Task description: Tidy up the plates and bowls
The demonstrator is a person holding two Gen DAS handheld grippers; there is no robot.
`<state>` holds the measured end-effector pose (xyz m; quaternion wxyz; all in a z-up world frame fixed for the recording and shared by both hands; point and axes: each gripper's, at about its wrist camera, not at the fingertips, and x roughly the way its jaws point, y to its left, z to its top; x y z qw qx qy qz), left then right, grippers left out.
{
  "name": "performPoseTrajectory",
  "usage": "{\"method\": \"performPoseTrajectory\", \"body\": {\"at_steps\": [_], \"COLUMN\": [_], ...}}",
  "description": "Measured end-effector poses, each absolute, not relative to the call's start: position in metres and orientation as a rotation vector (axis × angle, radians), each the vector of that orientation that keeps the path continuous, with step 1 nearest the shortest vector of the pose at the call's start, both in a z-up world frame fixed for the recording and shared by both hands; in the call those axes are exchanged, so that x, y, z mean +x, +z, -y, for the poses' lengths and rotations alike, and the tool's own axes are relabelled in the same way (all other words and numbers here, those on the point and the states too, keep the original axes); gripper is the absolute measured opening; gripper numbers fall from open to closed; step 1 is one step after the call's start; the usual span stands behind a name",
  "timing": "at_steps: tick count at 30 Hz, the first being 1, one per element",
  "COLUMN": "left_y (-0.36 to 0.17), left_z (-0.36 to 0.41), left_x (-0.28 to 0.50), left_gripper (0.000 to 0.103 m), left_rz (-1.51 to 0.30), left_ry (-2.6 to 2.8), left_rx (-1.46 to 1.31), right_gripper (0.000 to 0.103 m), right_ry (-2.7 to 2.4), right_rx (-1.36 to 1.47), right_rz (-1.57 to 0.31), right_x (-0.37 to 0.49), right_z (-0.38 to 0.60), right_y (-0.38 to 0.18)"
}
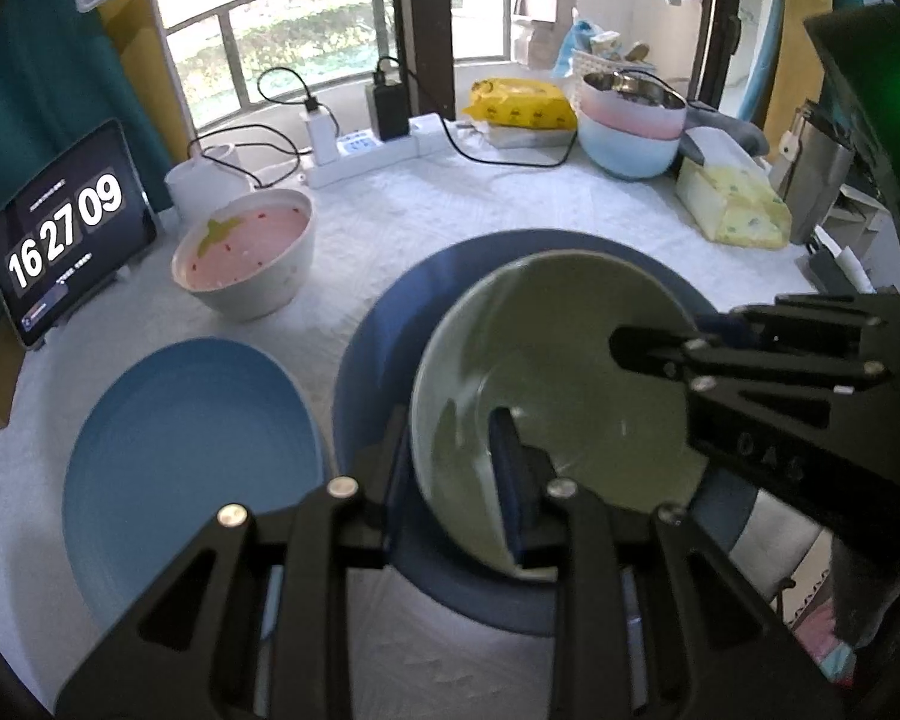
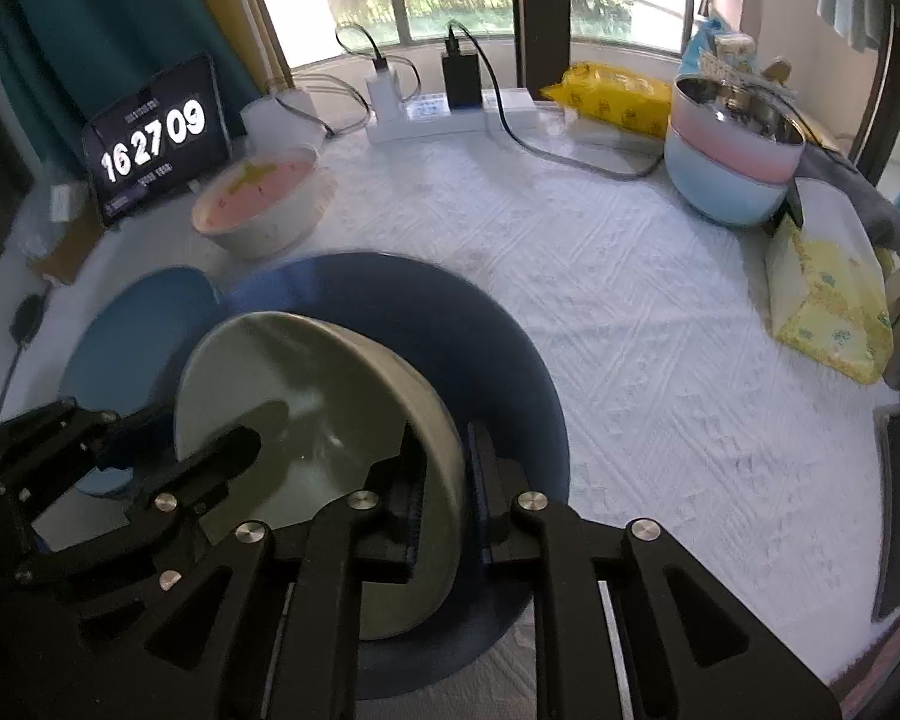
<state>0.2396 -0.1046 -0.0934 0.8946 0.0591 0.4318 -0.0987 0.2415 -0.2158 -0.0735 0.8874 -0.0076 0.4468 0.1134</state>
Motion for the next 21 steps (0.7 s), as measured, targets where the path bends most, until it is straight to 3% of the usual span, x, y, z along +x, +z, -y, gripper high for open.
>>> {"method": "performPoseTrajectory", "body": {"at_steps": [21], "left_y": [-0.065], "left_z": [0.079], "left_x": [0.234], "left_gripper": [0.029], "left_rz": [-0.804], "left_ry": [-0.197], "left_rx": [0.055], "right_gripper": [0.022], "right_ry": [0.23], "right_rx": [-0.02], "right_rz": [-0.893], "right_x": [0.241], "right_z": [0.211], "right_y": [-0.056]}}
